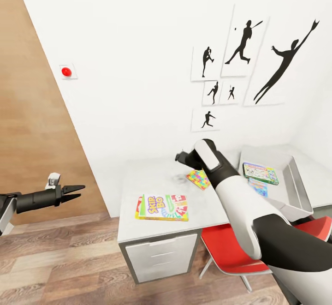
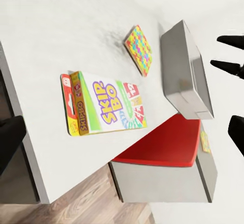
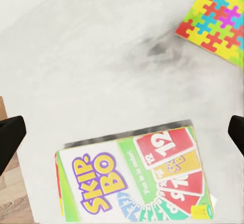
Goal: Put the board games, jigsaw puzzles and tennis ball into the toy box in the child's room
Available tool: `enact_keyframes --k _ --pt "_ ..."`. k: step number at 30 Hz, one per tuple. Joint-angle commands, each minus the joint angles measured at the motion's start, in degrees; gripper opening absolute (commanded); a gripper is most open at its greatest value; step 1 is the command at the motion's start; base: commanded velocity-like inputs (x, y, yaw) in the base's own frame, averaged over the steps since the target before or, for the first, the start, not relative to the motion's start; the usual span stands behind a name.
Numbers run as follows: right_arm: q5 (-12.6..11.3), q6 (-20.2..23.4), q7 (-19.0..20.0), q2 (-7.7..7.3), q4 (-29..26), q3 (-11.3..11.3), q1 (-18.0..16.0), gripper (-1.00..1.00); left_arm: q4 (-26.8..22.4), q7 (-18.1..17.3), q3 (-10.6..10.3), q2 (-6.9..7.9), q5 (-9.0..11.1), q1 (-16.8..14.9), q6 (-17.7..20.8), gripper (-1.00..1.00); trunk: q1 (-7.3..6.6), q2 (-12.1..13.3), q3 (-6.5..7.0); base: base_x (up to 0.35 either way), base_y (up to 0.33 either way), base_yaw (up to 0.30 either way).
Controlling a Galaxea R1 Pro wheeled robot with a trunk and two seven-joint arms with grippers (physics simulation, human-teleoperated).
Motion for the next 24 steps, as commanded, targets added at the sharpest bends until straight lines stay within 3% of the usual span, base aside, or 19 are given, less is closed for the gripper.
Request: enact_keyframes --k 1,6,11,17,24 --pt "-0.5 -1.5 -0.6 0.0 1.7 0.6 -0.1 1.0 0.0 -0.1 0.0 0.03 0.1 0.0 0.5 1.0 0.03 -0.1 -0.12 0.0 0.007 0.002" --pt "-0.4 -6.2 -0.8 0.0 5.7 2.9 -0.1 1.0 0.0 -0.1 0.0 0.08 0.1 0.0 0.5 1.0 0.03 -0.1 -0.12 0.0 0.062 0.001" --pt "-0.6 -8.4 -2.9 0.0 7.3 4.4 -0.1 1.0 0.0 -0.1 0.0 0.05 0.1 0.0 0.4 1.0 0.03 -0.1 -0.12 0.0 0.05 0.0" --pt "-1.1 -8.9 -5.8 0.0 7.8 4.7 0.0 1.0 0.0 -0.1 0.0 0.05 0.1 0.0 0.3 1.0 0.03 -0.1 -0.12 0.0 0.01 0.0" --pt "-1.4 -9.1 -6.4 0.0 7.9 4.5 0.0 1.0 0.0 -0.1 -0.1 -0.04 0.1 0.0 0.2 1.0 0.03 -0.1 -0.12 0.0 0.001 0.0"
